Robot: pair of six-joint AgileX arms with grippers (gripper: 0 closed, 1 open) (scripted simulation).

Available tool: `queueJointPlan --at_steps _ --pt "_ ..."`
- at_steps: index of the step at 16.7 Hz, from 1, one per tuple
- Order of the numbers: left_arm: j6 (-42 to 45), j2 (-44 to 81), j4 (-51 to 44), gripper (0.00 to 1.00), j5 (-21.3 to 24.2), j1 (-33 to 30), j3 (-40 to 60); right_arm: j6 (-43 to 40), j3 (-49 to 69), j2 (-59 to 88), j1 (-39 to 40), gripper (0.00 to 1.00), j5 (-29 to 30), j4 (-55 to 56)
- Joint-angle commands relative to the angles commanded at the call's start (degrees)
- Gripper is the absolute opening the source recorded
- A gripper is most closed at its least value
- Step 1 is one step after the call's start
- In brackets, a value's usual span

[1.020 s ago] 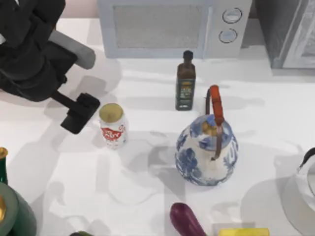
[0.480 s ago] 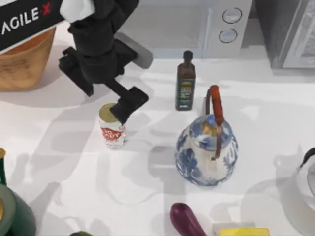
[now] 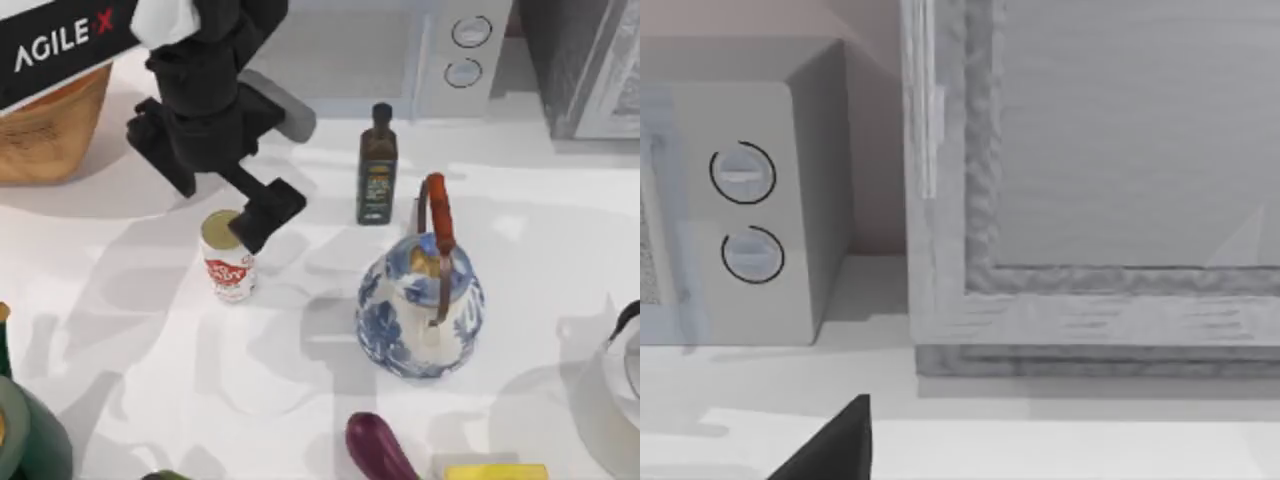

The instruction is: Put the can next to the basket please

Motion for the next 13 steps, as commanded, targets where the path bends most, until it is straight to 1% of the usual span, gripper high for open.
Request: queueJointPlan --at_steps 7,11,13 --pt "0.07 2.09 10.95 1.0 0.03 -0.1 -8.85 0.0 0.0 0.0 0.0 1.0 0.0 0.0" --pt "0.07 2.2 11.48 1.0 0.03 -0.11 -9.33 0.0 0.0 0.0 0.0 1.0 0.0 0.0" --pt "0.07 2.2 11.48 0.85 0.03 -0.11 -9.33 0.0 0.0 0.0 0.0 1.0 0.0 0.0"
